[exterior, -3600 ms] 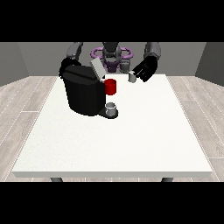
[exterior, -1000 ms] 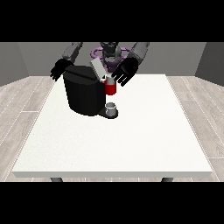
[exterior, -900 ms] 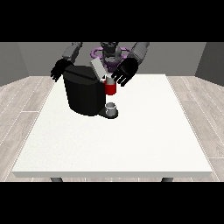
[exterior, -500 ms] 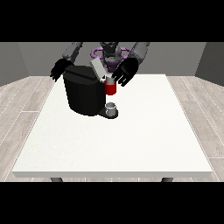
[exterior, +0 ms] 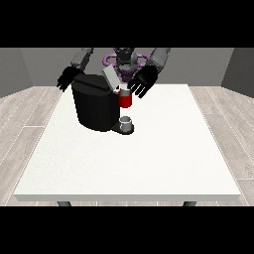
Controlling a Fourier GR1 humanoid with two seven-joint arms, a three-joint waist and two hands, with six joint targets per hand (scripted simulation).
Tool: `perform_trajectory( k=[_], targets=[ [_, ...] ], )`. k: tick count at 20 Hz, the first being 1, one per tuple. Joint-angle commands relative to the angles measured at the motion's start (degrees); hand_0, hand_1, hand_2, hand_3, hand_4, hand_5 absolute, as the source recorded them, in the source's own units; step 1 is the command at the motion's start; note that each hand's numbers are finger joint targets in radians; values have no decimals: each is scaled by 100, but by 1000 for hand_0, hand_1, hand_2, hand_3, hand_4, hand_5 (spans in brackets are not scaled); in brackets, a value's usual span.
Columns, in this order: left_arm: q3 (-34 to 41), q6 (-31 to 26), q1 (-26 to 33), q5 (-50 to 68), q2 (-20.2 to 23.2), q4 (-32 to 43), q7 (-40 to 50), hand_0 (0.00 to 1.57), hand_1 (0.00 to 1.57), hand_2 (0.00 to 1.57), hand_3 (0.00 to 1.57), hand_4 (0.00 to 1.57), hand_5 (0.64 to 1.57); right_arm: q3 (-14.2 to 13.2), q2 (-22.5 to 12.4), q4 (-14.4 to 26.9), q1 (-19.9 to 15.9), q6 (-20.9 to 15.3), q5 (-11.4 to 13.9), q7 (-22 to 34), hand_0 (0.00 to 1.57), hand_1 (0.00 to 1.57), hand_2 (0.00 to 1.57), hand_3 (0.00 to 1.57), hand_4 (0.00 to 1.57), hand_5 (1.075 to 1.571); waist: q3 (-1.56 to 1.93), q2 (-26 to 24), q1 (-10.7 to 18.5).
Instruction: Insert the coffee pod into the coffee machine and close the lid
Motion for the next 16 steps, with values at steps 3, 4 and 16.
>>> perform_trajectory(
  k=[3,4,16],
  targets=[
    [-80,-126,-139,-79,-28,-80,38,912,912,1022,865,363,1571,-139,19,341,-16,66,-87,-454,0,0,0,0,415,1571,0,130,120],
    [-260,-281,19,-174,-13,-74,-304,567,567,810,640,235,1571,-104,-36,247,-63,12,-14,-242,0,0,0,0,459,1571,-2,75,170],
    [-241,-482,74,-330,229,9,-340,0,0,0,0,0,1571,107,185,223,271,-255,210,-202,0,0,0,0,338,1571,-3,-140,168]
  ],
)
